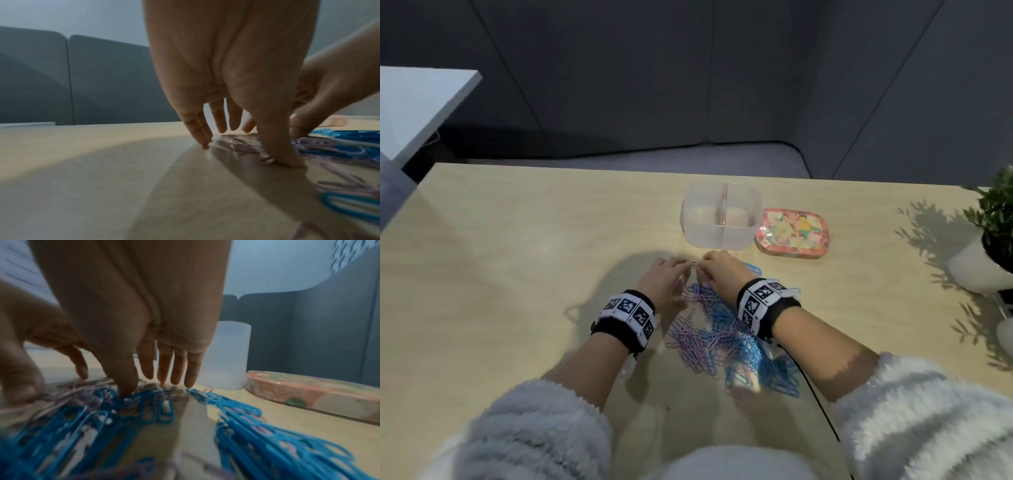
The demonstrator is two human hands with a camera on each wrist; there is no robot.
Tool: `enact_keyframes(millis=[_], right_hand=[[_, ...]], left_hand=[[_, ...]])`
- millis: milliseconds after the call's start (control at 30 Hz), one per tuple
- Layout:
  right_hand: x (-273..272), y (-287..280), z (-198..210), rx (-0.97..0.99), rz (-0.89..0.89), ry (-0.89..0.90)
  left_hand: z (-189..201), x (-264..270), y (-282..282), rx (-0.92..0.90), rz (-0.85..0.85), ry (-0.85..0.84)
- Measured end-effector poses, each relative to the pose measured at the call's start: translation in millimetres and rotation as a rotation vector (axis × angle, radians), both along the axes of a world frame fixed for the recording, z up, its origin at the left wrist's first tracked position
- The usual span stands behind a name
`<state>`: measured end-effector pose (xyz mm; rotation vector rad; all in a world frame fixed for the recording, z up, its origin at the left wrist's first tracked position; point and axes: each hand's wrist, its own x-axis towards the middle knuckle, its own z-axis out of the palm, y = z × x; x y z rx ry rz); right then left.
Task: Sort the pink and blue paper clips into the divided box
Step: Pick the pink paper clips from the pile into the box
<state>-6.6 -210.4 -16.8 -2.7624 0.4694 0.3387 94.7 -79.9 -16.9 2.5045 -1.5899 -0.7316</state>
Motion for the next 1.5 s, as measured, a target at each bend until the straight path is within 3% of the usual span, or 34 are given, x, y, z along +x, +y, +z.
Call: enact_keyframes(millis=[333,533,667,833,933,1033,1200,1267,1500], right_hand=[[-10,-3,-1,0.003,-0.042,0.002],[-2,-13,47,0.41,-0.319,-0.39],[36,-37,72,0.402,-0.436,-0.505],[61,-53,68,0.372,-0.453,-0.392],[51,-53,67,0.333,-0.478,-0.456],[22,-32,57,0.352,-0.47,-0.481],[-25,14,13,0.319,-0.181,-0.069],[-34,22,3,0.271,-0.106,-0.018],[-58,26,-2,0.281,-0.12,-0.036]], left_hand=[[-9,3,3,-0.165,-0.014,-0.016],[-12,2,6,-0.142,0.021,-0.028],[-5,1,4,-0.086,-0.014,-0.072],[1,-1,0,0.012,-0.08,-0.148],[2,1,2,-0.027,-0.014,-0.125],[6,6,1,-0.184,0.135,-0.037],[45,16,-28,-0.524,0.304,0.057],[61,21,-48,-0.62,0.334,0.079],[68,34,-97,-0.335,0.137,-0.159]])
